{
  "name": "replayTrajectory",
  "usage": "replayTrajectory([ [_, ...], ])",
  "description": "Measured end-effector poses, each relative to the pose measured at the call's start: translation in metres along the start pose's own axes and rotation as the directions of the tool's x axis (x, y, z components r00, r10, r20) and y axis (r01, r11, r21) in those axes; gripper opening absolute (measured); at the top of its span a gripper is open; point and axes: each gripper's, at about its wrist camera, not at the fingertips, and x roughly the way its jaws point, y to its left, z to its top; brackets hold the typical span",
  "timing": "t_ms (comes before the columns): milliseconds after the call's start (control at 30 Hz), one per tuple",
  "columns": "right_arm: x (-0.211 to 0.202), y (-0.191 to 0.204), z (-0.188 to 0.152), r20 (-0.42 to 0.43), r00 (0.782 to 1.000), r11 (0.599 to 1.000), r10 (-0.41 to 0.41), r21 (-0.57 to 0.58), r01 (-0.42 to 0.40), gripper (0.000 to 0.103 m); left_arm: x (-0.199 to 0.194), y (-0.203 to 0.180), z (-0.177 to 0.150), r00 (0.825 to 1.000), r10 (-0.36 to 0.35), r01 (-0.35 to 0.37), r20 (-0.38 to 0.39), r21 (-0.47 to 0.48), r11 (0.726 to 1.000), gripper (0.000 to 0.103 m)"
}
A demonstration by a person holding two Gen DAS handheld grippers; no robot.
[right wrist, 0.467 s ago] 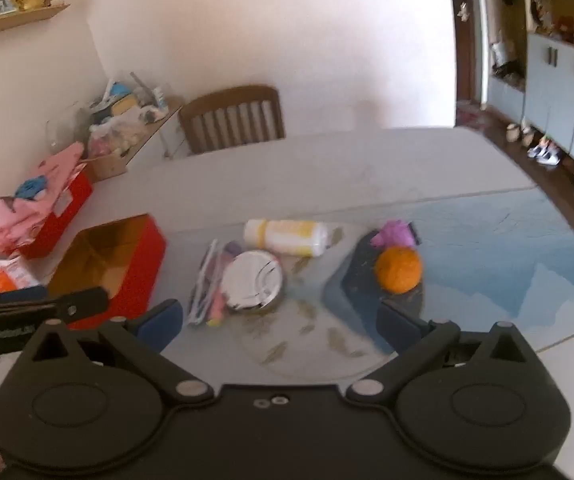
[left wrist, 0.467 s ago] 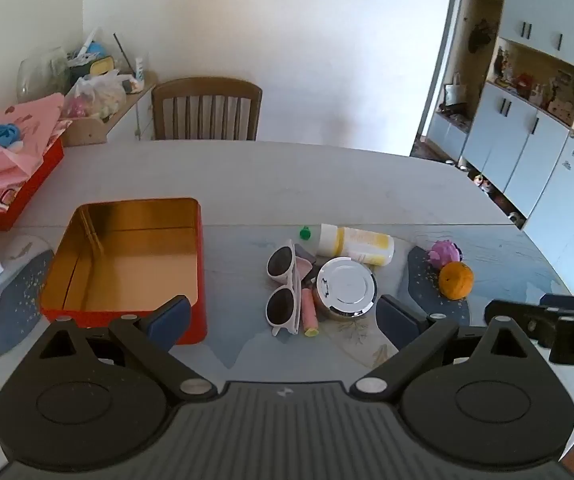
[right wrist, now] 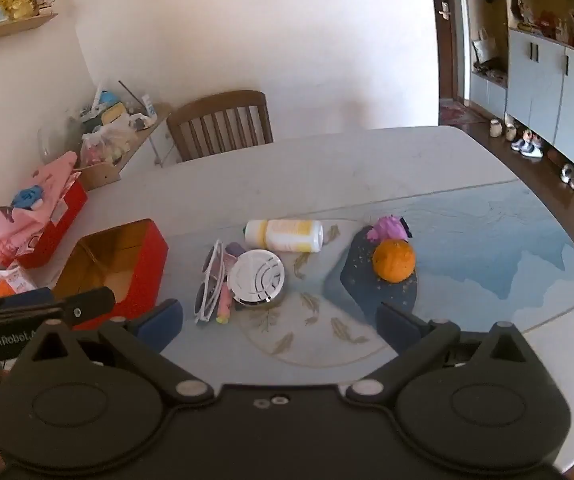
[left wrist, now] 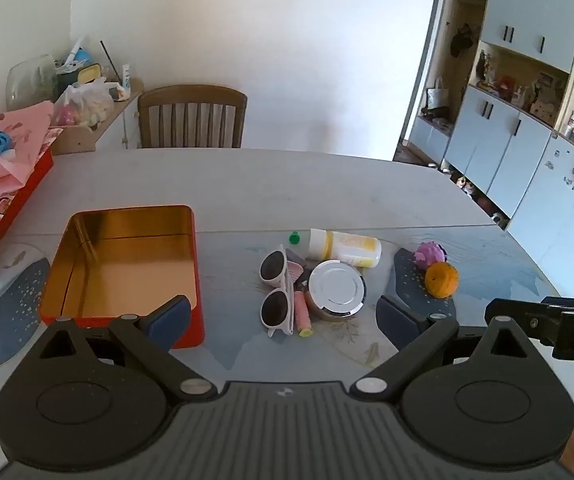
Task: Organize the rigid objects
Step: 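Move left tool toward silver round tin while right tool moves toward the orange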
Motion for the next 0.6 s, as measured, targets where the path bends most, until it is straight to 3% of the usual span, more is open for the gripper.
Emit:
replayTrajectory([
  [300,-0.004,0.010,-0.005,0.030,0.998,0.996,-0.059,-0.064,0.061,0.103,-0.001,0.000,-0.009,0.999,-0.048,0.048,0.014,0.022,0.999,0.100],
  [433,-0.004,0.013,-0.007,0.050,0.997,0.993,-0.067,-0.092,0.071,0.096,-0.003,0.005,-0.012,0.998,-0.063,0.062,0.020,0.023,0.998,0.100],
  [600,-0.005,0.019,-0.010,0.098,0.993,0.989,-0.064,-0.125,0.076,0.096,-0.004,0.005,-0.015,0.998,-0.066,0.066,0.020,0.019,0.998,0.100],
])
